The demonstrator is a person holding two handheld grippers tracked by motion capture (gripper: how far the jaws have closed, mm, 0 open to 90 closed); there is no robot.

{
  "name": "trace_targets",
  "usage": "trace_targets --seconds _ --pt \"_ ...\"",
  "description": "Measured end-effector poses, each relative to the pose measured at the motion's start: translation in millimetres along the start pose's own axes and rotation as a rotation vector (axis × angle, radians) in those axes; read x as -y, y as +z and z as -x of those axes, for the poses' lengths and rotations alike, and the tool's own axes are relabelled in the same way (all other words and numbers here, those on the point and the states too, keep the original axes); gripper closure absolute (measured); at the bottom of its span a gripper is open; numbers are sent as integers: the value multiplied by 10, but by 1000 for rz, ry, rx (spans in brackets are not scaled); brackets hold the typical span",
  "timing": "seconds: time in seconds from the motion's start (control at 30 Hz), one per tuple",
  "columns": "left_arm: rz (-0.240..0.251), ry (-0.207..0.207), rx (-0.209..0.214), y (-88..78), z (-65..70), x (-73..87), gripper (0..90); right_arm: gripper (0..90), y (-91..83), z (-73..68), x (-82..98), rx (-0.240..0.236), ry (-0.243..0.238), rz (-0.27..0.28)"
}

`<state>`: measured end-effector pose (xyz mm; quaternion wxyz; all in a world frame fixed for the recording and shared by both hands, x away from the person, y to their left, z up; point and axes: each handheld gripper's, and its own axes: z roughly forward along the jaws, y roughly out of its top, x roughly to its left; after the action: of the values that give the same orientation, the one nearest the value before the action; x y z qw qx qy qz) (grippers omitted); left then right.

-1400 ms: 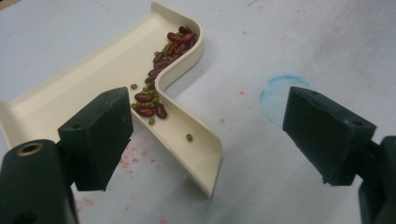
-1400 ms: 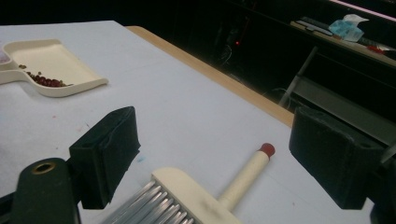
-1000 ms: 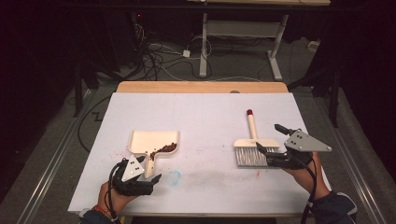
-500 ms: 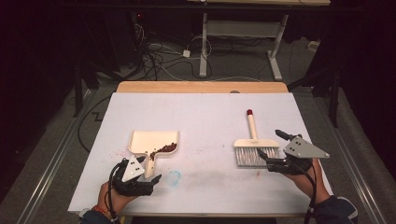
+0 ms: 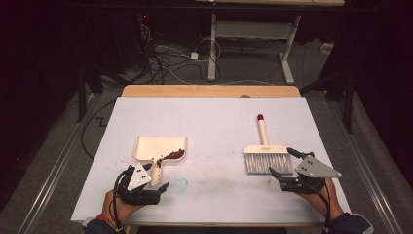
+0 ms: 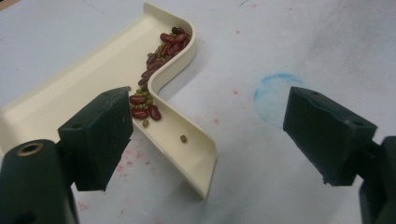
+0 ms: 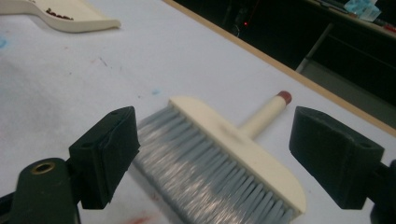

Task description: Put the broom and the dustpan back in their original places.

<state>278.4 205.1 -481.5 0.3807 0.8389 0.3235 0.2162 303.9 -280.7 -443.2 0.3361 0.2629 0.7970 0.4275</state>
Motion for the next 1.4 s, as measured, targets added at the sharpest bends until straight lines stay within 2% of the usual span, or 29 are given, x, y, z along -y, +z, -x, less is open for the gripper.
trace_targets --seconds 0.17,0.23,0.33,0.47,0.77,0.97,1.03,1.1,1.4 --pt "1 -2 3 9 -2 -4 155 160 -32 -38 114 8 7 -14" --pt "2 -7 3 14 -3 -3 156 161 -49 -47 158 5 29 -11" --pt "2 -6 7 17 2 -8 156 164 -68 -77 243 20 23 -8" --pt "9 -3 12 24 14 -17 156 164 -63 -110 319 11 16 -27" --pt "5 -9 8 25 6 -13 156 164 -66 -127 331 -4 19 -28" --pt "8 16 18 40 52 -38 156 164 -83 -131 321 -3 19 -25" --pt "-4 33 18 44 65 -30 156 165 -100 -139 302 3 14 -10" --pt "2 30 16 36 66 -29 156 166 -115 -146 280 15 11 -2" --pt "3 40 11 46 64 -30 156 167 -110 -127 263 19 16 2"
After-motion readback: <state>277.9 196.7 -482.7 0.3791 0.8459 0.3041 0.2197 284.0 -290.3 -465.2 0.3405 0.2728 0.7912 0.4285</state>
